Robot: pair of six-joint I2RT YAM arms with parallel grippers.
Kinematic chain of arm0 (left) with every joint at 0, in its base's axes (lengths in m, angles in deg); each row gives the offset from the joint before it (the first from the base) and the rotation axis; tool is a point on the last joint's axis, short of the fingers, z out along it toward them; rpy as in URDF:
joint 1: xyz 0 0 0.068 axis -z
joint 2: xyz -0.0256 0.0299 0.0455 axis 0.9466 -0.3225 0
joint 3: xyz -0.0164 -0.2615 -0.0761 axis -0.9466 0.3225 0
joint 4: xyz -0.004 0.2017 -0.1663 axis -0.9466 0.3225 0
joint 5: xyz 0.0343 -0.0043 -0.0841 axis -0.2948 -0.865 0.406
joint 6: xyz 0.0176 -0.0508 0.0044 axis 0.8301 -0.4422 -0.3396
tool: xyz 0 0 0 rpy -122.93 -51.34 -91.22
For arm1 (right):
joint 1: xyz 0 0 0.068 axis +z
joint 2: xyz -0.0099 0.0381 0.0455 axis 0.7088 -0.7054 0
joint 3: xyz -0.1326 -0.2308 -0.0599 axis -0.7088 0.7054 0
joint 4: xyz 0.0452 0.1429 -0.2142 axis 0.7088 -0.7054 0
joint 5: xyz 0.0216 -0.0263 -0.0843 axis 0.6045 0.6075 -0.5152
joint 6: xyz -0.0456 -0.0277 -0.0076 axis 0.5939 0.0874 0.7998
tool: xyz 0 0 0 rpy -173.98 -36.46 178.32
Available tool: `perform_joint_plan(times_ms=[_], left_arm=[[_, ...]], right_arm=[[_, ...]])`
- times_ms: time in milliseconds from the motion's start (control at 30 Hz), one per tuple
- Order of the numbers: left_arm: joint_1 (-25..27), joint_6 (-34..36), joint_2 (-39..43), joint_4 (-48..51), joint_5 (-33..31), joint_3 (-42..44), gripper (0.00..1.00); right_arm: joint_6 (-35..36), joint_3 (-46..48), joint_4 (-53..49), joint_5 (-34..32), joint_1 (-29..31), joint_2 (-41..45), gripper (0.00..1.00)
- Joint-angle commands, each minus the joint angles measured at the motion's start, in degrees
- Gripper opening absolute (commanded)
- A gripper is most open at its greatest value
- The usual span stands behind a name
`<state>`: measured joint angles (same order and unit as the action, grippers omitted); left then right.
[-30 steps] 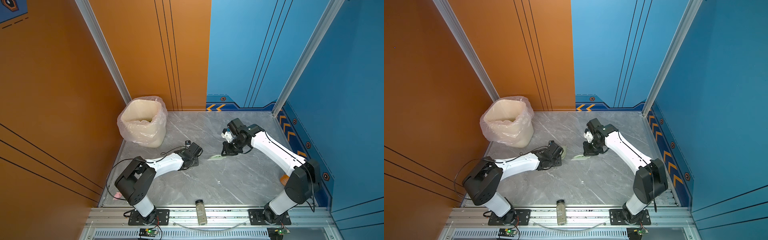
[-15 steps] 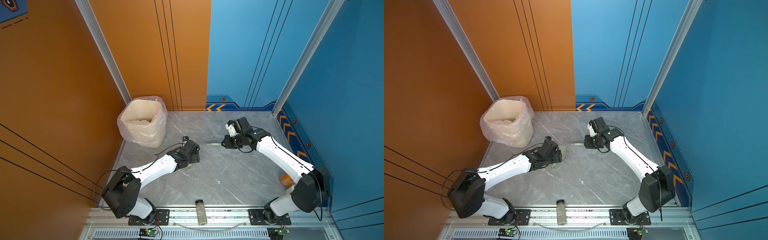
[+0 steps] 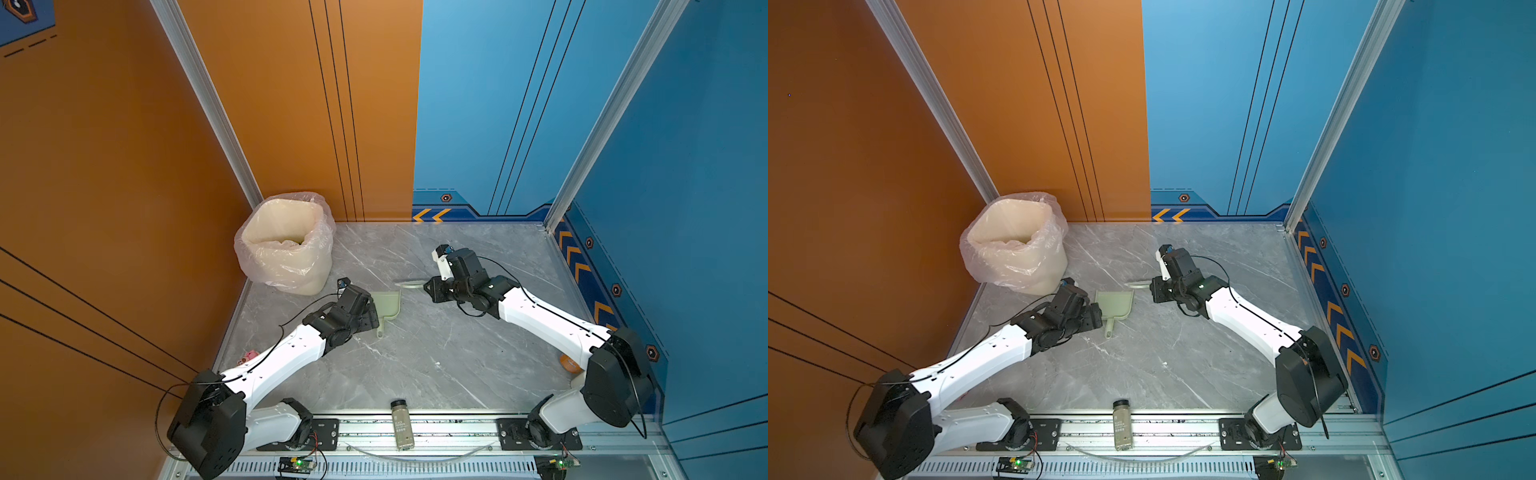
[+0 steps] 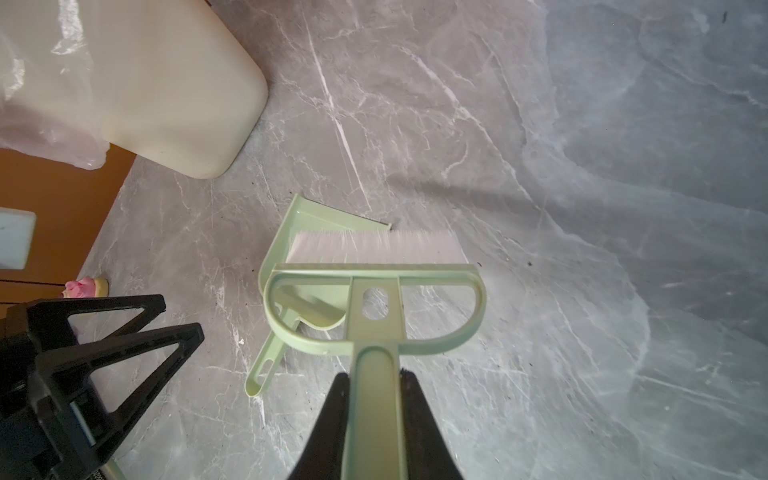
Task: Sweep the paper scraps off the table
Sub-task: 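Bring the brush in the right gripper over the dustpan held by the left gripper, then set the dustpan and brush down side by side on the table with both grippers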
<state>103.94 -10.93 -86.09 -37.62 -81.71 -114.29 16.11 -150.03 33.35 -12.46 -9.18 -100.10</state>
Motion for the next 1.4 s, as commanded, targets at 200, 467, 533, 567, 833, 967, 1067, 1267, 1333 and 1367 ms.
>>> perform_joint_plan(times_ms=[200,467,533,567,833,967,1067,1267,1333,1367], left_arm=[[-2.06,0.51,1.89,2.74,-0.21,1.73,0.98],[-2.88,0.67,1.76,2.6,0.46,2.11,0.98],[-3.04,0.59,1.78,2.38,0.56,2.3,0.98],[-3.12,0.58,1.8,2.22,0.75,2.51,0.98],[-3.73,0.3,1.25,0.89,1.83,3.4,0.98],[-3.94,0.33,1.03,0.74,2.17,3.46,0.98],[-4.01,0.4,0.96,0.65,2.18,3.58,0.98],[-4.44,0.42,0.66,0.21,2.73,3.69,0.98],[-4.6,0.41,0.38,0.12,3.01,3.79,0.98],[-4.57,0.43,0.29,0.04,3.09,3.74,0.98]], right_arm=[[4.06,0.09,5.95,-6.39,5.83,-6.0,0.02],[5.16,-0.87,5.94,-9.36,8.73,-9.71,0.06],[5.49,-1.08,6.01,-10.17,9.45,-10.31,0.06],[5.72,-1.24,5.78,-10.55,9.75,-10.54,0.06],[6.96,-3.18,2.98,-13.34,11.66,-12.28,0.18],[6.98,-3.63,2.24,-13.43,11.98,-12.49,0.24],[6.89,-3.72,1.93,-13.35,12.02,-12.34,0.29],[6.68,-3.47,1.19,-13.42,12.33,-12.51,0.41],[6.73,-3.45,1.0,-13.43,12.37,-12.45,0.42],[6.69,-3.45,0.85,-13.43,12.37,-12.43,0.42]])
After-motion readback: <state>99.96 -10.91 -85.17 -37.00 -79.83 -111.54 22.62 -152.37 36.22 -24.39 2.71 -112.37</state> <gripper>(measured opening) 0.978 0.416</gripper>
